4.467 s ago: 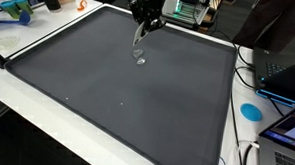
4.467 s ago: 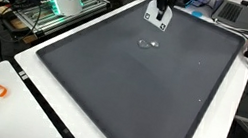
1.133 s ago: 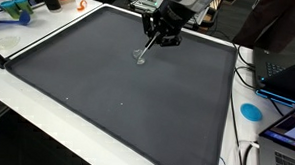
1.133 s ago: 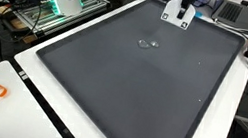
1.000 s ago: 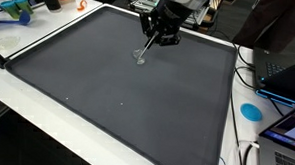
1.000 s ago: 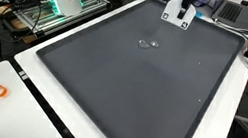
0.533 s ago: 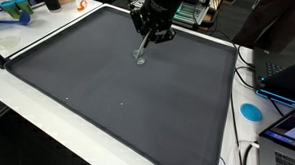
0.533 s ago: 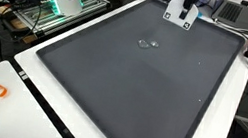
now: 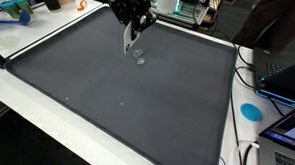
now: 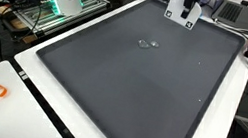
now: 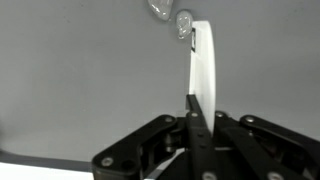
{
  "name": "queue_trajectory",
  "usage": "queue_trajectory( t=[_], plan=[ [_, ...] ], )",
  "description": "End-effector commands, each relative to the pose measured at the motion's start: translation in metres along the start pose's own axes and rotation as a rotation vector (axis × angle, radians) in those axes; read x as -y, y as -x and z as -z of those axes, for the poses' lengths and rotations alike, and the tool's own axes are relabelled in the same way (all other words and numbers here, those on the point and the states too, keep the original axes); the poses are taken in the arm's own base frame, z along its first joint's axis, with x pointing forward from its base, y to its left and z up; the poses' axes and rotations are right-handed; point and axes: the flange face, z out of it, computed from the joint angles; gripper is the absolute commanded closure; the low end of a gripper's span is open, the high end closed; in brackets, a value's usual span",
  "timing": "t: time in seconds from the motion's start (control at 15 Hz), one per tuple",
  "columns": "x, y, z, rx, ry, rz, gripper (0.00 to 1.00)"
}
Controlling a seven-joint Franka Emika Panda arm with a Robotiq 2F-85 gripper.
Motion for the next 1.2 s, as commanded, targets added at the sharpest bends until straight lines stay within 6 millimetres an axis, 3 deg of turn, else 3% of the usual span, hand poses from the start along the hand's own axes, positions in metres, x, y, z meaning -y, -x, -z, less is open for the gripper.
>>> queue_trajectory(
  t=[0.0, 0.73, 0.8, 1.13],
  plan=[
    [-0.028, 0.008, 0.001, 0.008, -0.105, -0.004, 0.99],
    [-0.108, 0.034, -0.01, -0.011, -0.342, -0.011, 0.99],
    [-0.097, 0.018, -0.007, 0.008, -0.303, -0.015, 0.99],
    [-0.098, 0.017, -0.006, 0.004, -0.305, -0.01, 0.96]
  ],
)
